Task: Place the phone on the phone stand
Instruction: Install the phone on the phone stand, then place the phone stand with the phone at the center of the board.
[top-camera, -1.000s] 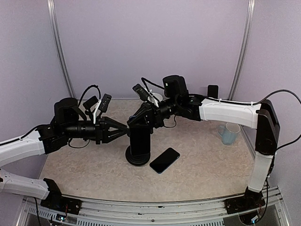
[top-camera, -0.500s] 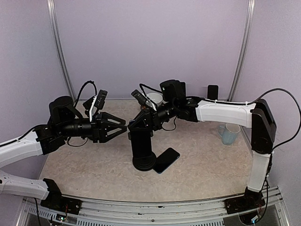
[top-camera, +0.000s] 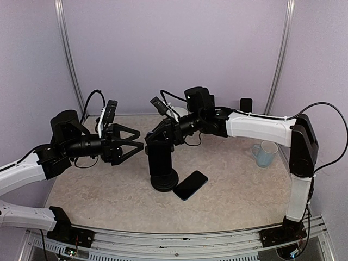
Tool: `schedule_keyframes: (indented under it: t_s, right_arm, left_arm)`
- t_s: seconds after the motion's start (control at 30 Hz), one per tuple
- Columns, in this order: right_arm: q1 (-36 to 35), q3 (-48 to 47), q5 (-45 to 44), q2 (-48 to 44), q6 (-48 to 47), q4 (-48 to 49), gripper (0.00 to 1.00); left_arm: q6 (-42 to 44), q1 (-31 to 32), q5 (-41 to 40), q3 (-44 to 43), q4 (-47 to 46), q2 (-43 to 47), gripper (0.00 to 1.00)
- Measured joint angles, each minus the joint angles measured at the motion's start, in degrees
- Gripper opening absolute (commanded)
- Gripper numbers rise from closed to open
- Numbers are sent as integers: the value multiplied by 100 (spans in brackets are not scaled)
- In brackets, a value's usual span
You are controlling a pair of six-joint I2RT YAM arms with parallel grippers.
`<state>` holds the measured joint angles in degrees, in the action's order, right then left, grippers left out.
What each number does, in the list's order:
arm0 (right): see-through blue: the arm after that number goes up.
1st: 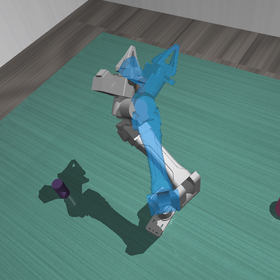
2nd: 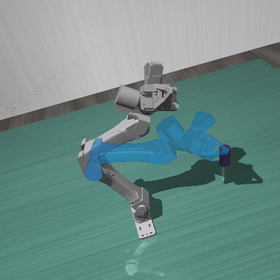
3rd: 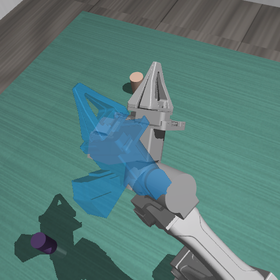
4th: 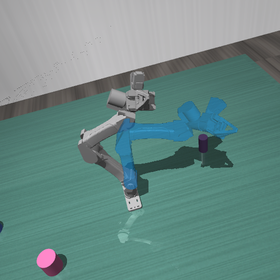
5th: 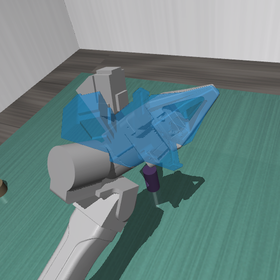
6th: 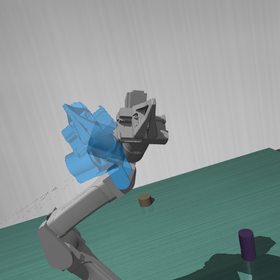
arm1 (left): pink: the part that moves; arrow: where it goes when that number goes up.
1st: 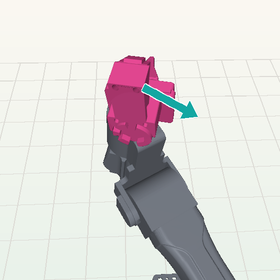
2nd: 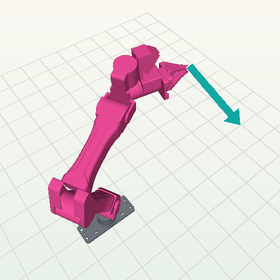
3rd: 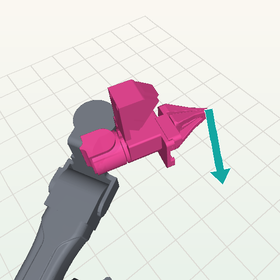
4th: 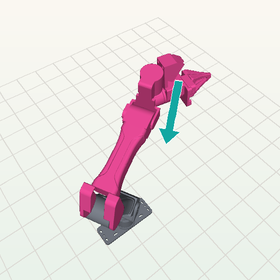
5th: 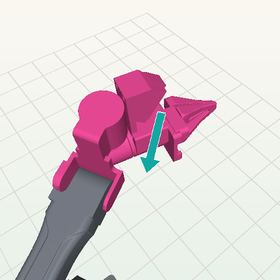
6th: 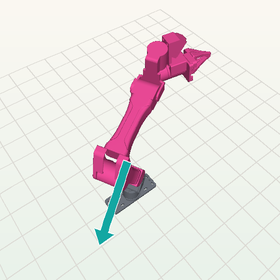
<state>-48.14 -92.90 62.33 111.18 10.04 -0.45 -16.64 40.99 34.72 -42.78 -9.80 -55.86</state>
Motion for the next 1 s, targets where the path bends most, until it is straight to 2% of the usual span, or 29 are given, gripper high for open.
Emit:
schedule_keyframes:
  t_s: [0.4,0.9,1.0]
  right_arm:
    - [0,-424,-435,450,404,129,0]
    - [0,-713,-494,804,608,208,0]
    - [0,-772,-494,855,608,210,4]
  left_arm:
    - [-50,-50,-417,15,2,361,99]
    - [-120,-94,-599,70,4,411,99]
    - [-129,-103,-623,74,2,411,99]
